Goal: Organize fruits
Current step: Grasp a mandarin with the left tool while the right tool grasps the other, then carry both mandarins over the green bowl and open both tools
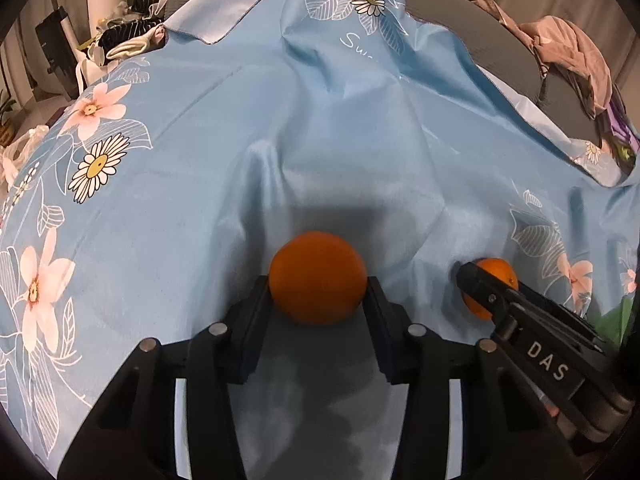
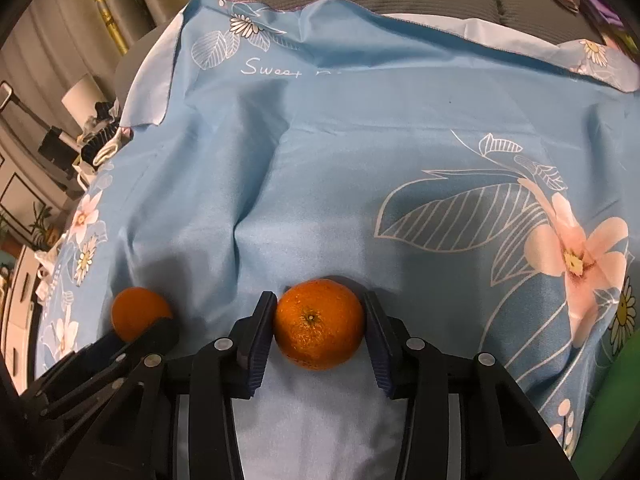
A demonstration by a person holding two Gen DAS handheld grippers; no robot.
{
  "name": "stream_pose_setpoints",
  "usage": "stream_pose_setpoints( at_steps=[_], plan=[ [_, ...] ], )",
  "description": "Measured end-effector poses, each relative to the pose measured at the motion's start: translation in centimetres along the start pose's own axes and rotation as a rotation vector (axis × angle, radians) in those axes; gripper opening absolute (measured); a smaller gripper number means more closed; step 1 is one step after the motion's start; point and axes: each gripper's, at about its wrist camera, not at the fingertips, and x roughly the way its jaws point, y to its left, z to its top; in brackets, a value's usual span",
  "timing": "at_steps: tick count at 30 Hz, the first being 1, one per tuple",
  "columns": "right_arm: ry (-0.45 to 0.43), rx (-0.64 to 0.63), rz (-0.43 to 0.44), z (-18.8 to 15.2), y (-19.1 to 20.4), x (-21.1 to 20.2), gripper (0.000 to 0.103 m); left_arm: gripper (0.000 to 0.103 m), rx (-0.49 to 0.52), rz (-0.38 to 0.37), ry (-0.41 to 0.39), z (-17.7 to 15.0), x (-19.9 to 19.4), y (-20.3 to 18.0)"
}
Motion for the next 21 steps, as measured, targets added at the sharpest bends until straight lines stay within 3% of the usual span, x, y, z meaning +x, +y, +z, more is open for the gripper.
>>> stream_pose_setpoints(
  at_steps=[4, 8, 12, 16, 21],
  plan=[
    [-0.008, -0.015, -0.025, -0.2, 0.2, -1.2, 0.043, 0.043, -0.025, -0.043, 0.021, -0.5, -1.1, 0.1],
    [-0.08, -0.018, -0.04, -0.4, 0.1, -5.3, 0.044, 0.044, 0.032, -0.081, -0.064, -1.3, -4.8, -1.8],
    [-0.178, 0.054, -0.025, -1.7, -1.9, -11.0, 0.044, 0.044, 0.114, -0.203, -0.138, -2.4, -9.4, -5.2],
    [-0.275, 0.118, -0.121, -3.6, -4.6, -16.2, 0.044, 0.045, 0.254, -0.295, -0.205, -4.3, -13.2, -9.8],
    [-0.371, 0.238, -0.169, -6.8, -9.5, -20.9, 0.044, 0.045, 0.369, -0.439, -0.194, -6.5, -15.0, -14.7]
  ],
)
